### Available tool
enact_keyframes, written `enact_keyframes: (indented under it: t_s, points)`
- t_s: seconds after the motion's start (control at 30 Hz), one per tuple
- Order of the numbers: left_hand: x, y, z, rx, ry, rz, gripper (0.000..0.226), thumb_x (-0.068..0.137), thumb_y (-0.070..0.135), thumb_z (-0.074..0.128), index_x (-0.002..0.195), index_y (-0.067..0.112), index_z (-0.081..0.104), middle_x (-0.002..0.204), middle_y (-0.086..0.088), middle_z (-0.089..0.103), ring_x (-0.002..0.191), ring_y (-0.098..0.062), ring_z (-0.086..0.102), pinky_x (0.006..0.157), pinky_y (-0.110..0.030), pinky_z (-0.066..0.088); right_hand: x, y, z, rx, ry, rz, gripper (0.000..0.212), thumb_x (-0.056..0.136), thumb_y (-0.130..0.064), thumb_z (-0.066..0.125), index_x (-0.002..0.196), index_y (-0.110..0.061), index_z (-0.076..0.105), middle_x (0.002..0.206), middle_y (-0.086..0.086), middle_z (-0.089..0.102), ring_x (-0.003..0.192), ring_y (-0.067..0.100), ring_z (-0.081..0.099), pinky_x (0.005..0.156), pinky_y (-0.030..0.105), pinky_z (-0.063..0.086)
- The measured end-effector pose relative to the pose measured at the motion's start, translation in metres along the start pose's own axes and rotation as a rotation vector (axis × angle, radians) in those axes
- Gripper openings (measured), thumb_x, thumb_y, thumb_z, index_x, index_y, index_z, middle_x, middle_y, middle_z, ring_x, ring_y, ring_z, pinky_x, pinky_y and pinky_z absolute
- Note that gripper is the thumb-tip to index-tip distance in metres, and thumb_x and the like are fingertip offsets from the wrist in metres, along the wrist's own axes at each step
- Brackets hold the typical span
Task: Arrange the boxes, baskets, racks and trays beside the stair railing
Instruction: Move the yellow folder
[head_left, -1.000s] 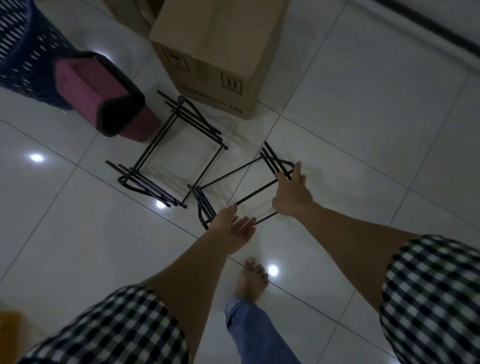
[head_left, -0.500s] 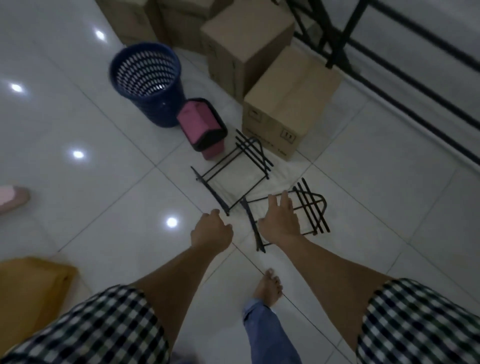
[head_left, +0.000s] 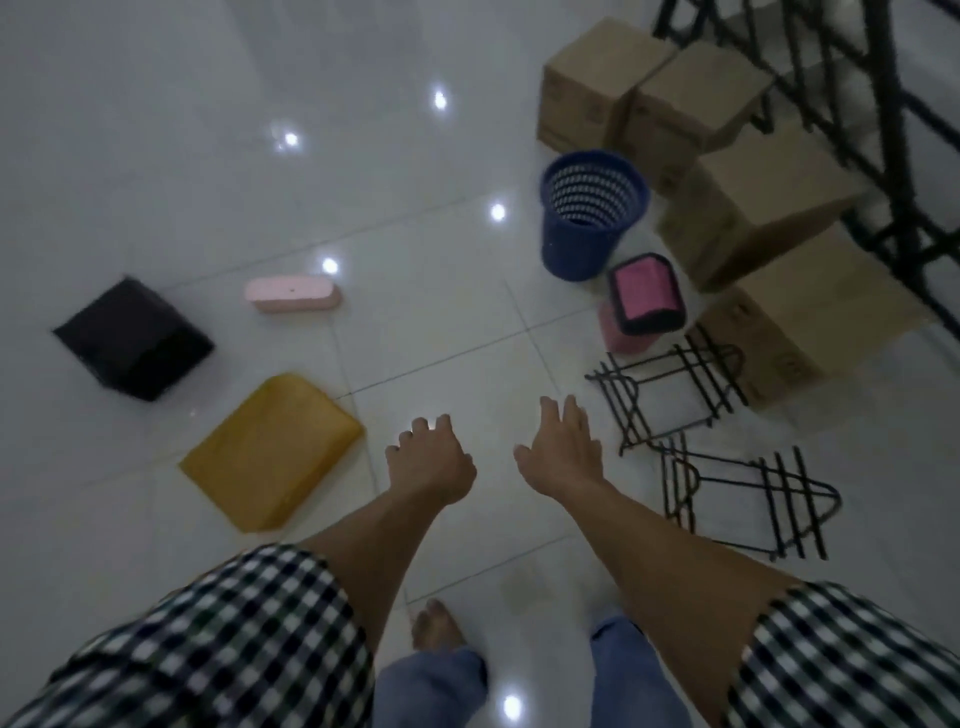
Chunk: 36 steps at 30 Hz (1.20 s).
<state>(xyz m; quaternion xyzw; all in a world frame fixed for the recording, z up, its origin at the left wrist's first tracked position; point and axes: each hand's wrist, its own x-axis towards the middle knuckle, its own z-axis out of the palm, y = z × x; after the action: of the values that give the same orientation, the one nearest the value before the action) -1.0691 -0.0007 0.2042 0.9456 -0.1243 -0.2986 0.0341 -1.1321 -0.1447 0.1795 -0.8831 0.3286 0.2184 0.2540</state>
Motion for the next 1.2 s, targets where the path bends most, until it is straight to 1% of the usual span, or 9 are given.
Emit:
enact_keyframes:
  t_s: [0.17, 0.3, 0.7, 0.87, 0.93, 1.0, 1.07, 1.13, 1.2]
  points:
    - [-0.019, -0.123, -0.021, -0.117, 0.007, -0.212, 0.059, 0.094, 0.041, 0.051, 0.145, 0.019, 0.032, 0.144, -0.010, 0.041, 0.130, -0.032, 0.042, 0.104, -0.044, 0.036, -0.022, -0.121, 0.044, -0.086, -0.091, -0.150, 0.077, 0.096, -0.038, 0.058, 0.156, -0.021, 0.012, 0.166, 0.008, -0.005, 0.153, 0.028, 0.000, 0.120, 0.053, 0.017]
    - [-0.023, -0.195, -0.035, -0.233, 0.021, -0.373, 0.047, 0.092, 0.036, 0.054, 0.135, 0.018, 0.043, 0.133, -0.008, 0.048, 0.121, -0.029, 0.049, 0.100, -0.043, 0.040, -0.027, -0.195, 0.070, -0.165, -0.154, -0.250, 0.077, 0.096, -0.039, 0.057, 0.156, -0.022, 0.012, 0.167, 0.007, -0.005, 0.153, 0.028, 0.000, 0.120, 0.052, 0.017]
    - [0.070, -0.319, -0.037, -0.569, -0.065, -0.736, 0.058, 0.094, 0.034, 0.047, 0.146, 0.020, 0.027, 0.142, -0.011, 0.037, 0.127, -0.033, 0.042, 0.102, -0.045, 0.033, 0.085, -0.362, 0.146, -0.377, -0.356, -0.520, 0.075, 0.094, -0.037, 0.057, 0.154, -0.021, 0.017, 0.166, 0.009, 0.001, 0.152, 0.029, 0.007, 0.118, 0.054, 0.022]
    - [0.149, -0.350, -0.017, -1.091, -0.013, -0.948, 0.064, 0.089, 0.045, 0.052, 0.142, 0.014, 0.036, 0.133, -0.011, 0.049, 0.117, -0.032, 0.050, 0.097, -0.038, 0.042, 0.165, -0.421, 0.189, -0.492, -0.411, -0.602, 0.068, 0.090, -0.031, 0.061, 0.148, -0.018, 0.028, 0.158, 0.011, 0.020, 0.143, 0.031, 0.025, 0.109, 0.048, 0.033]
    - [0.181, -0.363, -0.005, -1.383, 0.021, -1.082, 0.045, 0.094, 0.033, 0.055, 0.130, 0.006, 0.047, 0.116, -0.011, 0.054, 0.106, -0.030, 0.053, 0.086, -0.033, 0.042, 0.202, -0.440, 0.209, -0.541, -0.421, -0.619, 0.067, 0.090, -0.032, 0.061, 0.148, -0.017, 0.029, 0.153, 0.013, 0.026, 0.138, 0.034, 0.032, 0.107, 0.048, 0.036]
    - [0.214, -0.373, 0.019, -1.674, 0.019, -1.231, 0.021, 0.097, 0.026, 0.053, 0.102, 0.006, 0.056, 0.092, -0.008, 0.054, 0.086, -0.026, 0.053, 0.080, -0.035, 0.043, 0.243, -0.458, 0.238, -0.588, -0.421, -0.635, 0.067, 0.091, -0.035, 0.060, 0.147, -0.017, 0.029, 0.148, 0.014, 0.032, 0.132, 0.036, 0.039, 0.102, 0.048, 0.040]
    - [0.244, -0.384, 0.054, -1.885, -0.007, -1.332, 0.019, 0.097, 0.028, 0.055, 0.094, 0.009, 0.053, 0.083, -0.008, 0.052, 0.078, -0.024, 0.053, 0.077, -0.036, 0.046, 0.284, -0.474, 0.273, -0.626, -0.424, -0.651, 0.069, 0.091, -0.040, 0.060, 0.148, -0.017, 0.028, 0.146, 0.015, 0.034, 0.130, 0.037, 0.041, 0.101, 0.049, 0.042]
    - [0.271, -0.395, 0.093, -2.023, -0.024, -1.394, 0.031, 0.094, 0.038, 0.060, 0.105, 0.010, 0.053, 0.092, -0.010, 0.055, 0.081, -0.026, 0.055, 0.081, -0.039, 0.049, 0.320, -0.490, 0.313, -0.656, -0.431, -0.701, 0.074, 0.090, -0.044, 0.061, 0.149, -0.018, 0.026, 0.147, 0.016, 0.035, 0.131, 0.037, 0.041, 0.102, 0.050, 0.043]
    - [0.295, -0.407, 0.130, -2.154, -0.025, -1.482, 0.050, 0.089, 0.047, 0.064, 0.121, 0.011, 0.051, 0.117, -0.013, 0.056, 0.099, -0.032, 0.057, 0.085, -0.045, 0.050, 0.349, -0.507, 0.356, -0.687, -0.441, -0.768, 0.079, 0.089, -0.048, 0.063, 0.151, -0.018, 0.024, 0.149, 0.016, 0.033, 0.132, 0.038, 0.040, 0.103, 0.052, 0.042]
